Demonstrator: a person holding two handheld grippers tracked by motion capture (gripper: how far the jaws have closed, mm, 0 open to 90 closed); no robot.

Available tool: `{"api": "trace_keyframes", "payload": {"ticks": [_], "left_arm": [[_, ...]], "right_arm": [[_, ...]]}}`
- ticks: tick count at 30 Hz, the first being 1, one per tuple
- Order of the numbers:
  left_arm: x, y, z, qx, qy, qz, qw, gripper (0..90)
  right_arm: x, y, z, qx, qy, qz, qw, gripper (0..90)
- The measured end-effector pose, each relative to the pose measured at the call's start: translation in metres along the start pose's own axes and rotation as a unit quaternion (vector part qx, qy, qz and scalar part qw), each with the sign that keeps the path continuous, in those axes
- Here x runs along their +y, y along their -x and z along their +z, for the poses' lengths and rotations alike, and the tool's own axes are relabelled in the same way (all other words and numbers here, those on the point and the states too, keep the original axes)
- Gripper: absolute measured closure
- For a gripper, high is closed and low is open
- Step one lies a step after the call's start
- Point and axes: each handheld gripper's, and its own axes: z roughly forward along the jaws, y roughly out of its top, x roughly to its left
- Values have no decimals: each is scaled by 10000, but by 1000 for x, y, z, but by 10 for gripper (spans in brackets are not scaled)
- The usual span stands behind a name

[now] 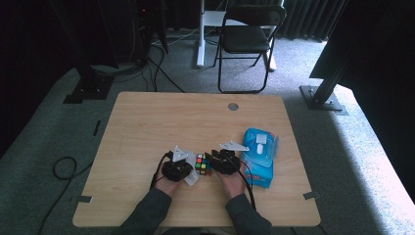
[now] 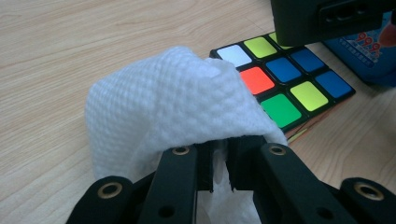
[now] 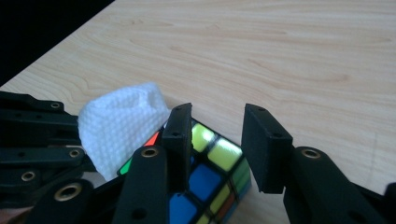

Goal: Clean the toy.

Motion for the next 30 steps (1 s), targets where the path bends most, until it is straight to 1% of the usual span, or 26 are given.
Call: {"api": "trace_keyframes", "payload": {"ticks": [2, 5, 7, 10, 13, 15, 19, 22, 23, 26, 30], "left_arm": [[0, 1, 0, -17, -15, 19, 10000, 827], [0, 4, 0, -47, -21, 50, 10000, 827], [0, 5, 0, -46, -11, 48, 10000, 823], [0, 5, -1, -43, -11, 55, 10000, 820], [0, 6, -1, -65, -5, 44, 10000, 821], [-1, 7, 0, -77, -25, 75, 9999, 820], [0, 7, 2, -103, -19, 30, 9999, 821], [2, 6, 3, -72, -35, 55, 10000, 821], [2, 5, 3, -63, -31, 34, 10000, 821], [5, 1, 4, -61, 2, -62, 10000, 821], [8, -4, 5, -24, 25, -107, 9999, 820]], "right_arm": [[-1, 1, -2, -28, -23, 23, 10000, 649], [-3, 3, 0, -109, -82, 119, 9998, 644], [-4, 4, 0, -84, -58, 204, 9997, 639], [-4, 4, -2, -128, -95, 188, 9997, 631], [-5, 2, -5, -254, -151, 160, 9994, 623], [-5, 3, -5, -291, -208, 153, 9992, 621], [-5, 4, -5, -263, -206, 278, 9991, 641], [-3, 4, -3, -242, -202, 252, 9992, 684], [-3, 3, -2, -231, -204, 244, 9992, 694], [0, 3, 2, -254, -186, 225, 9993, 701], [1, 2, 5, -258, -169, 211, 9993, 701]]}}
